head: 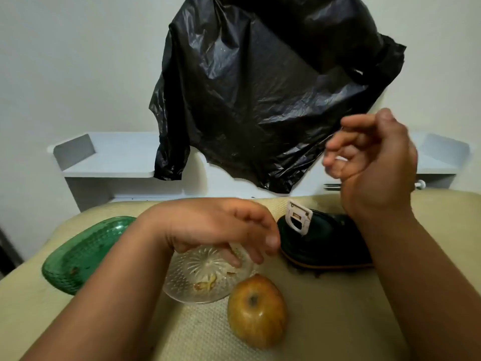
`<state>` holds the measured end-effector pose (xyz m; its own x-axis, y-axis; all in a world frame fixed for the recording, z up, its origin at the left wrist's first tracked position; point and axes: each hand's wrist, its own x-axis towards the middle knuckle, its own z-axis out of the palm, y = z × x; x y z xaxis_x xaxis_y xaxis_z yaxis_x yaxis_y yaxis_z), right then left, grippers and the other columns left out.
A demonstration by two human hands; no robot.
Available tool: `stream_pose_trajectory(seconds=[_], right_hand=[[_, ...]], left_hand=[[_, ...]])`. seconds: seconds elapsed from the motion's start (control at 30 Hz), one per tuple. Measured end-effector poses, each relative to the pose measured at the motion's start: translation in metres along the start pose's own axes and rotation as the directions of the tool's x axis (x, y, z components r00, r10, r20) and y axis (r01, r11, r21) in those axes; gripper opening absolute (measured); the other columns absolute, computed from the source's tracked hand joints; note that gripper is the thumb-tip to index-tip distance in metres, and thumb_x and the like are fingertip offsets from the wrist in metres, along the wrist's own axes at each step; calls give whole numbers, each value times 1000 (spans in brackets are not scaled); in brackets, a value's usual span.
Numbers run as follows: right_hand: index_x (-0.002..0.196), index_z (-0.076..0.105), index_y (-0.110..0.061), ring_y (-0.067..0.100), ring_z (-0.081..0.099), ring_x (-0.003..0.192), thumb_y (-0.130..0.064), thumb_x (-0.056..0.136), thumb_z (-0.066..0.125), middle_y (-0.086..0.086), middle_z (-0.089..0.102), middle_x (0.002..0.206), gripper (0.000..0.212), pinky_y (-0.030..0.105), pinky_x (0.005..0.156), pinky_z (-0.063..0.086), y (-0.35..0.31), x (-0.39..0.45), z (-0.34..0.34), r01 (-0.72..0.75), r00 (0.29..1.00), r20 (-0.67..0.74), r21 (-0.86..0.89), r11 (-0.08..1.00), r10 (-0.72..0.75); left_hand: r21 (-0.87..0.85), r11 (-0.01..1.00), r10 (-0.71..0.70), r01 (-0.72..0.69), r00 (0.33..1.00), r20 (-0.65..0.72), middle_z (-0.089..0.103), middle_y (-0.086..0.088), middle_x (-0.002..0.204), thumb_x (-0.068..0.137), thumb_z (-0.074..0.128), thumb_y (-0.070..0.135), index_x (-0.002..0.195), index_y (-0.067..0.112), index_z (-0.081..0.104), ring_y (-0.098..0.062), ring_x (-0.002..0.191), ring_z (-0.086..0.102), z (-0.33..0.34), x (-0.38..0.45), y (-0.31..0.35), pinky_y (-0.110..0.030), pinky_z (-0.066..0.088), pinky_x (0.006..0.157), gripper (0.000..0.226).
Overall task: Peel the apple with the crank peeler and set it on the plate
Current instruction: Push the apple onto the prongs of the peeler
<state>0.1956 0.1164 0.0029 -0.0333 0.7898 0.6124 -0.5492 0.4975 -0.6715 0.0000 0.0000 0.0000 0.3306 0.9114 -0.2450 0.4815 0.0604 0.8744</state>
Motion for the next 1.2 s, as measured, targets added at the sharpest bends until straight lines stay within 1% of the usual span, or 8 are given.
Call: stream_pose_trajectory(seconds=[0.2, 0.4, 0.6, 0.7, 0.8, 0.97, 1.07, 1.2], right_hand=[[82, 63, -11, 20, 58, 63, -18, 102, 35, 3, 58, 67, 35, 30, 57, 46, 18, -11, -4, 512, 835, 184, -606, 609, -519], [80, 67, -2, 26, 59, 75, -11, 100, 35, 9, 62, 74, 39, 35, 72, 45, 21, -8, -13, 550, 758, 207, -714, 434, -619], [80, 67, -1, 31, 59, 79, -10, 100, 36, 13, 65, 77, 38, 29, 80, 40, 20, -9, -24, 568, 723, 231, -735, 371, -651], [80, 67, -2, 29, 58, 81, -8, 99, 37, 11, 64, 77, 35, 25, 82, 39, 16, -9, -28, 576, 695, 228, -744, 338, -682], [80, 67, -1, 27, 57, 83, -8, 98, 38, 13, 64, 78, 34, 25, 83, 39, 11, -11, -30, 610, 651, 224, -722, 325, -725], [84, 66, 1, 23, 55, 85, -5, 97, 41, 16, 62, 81, 29, 27, 81, 40, 2, -11, -40, 612, 614, 183, -725, 316, -768], [84, 66, 1, 24, 56, 84, -4, 97, 42, 17, 62, 82, 28, 29, 79, 43, -1, -13, -49, 597, 606, 164, -741, 309, -778], [82, 66, 1, 25, 56, 83, -3, 97, 43, 16, 61, 81, 28, 24, 78, 41, -2, -14, -61, 519, 637, 98, -788, 332, -765]], left_hand=[[427, 904, -71, 18, 992, 108, 67, 30, 114, 69, 83, 50, 113, 48, 65, 4, 106, 66, 10, -6, 9, -32, 55, 95, 47], [727, 680, -154, 98, 988, 10, 56, 36, 107, 65, 75, 73, 122, 64, 47, 13, 97, 52, 36, 0, 10, -18, 39, 73, 64], [767, 639, -114, 56, 993, 22, 55, 36, 95, 65, 74, 70, 117, 62, 51, 12, 86, 54, 41, 6, 6, -19, 40, 67, 58], [586, 810, -31, -35, 994, 103, 65, 36, 104, 72, 80, 52, 112, 52, 65, 12, 94, 62, 25, 7, 5, -17, 49, 75, 44], [123, 966, 221, -226, 974, 55, 76, -2, 113, 69, 81, 35, 107, 28, 77, -21, 104, 72, 9, 4, 0, -38, 59, 87, 39], [-545, 690, 380, -475, 880, -285, 69, -26, 113, 60, 91, 44, 108, 11, 75, -35, 97, 72, 1, 16, -5, -40, 63, 73, 61], [-627, 521, 289, -580, 811, -510, 67, -28, 122, 86, 57, 36, 119, 13, 67, -40, 108, 71, 3, 30, -6, -38, 63, 80, 41], [-423, 652, 192, -629, 677, -711, 72, -14, 117, 97, 52, 33, 119, 20, 68, -30, 109, 72, 6, 51, -10, -35, 61, 88, 31]])
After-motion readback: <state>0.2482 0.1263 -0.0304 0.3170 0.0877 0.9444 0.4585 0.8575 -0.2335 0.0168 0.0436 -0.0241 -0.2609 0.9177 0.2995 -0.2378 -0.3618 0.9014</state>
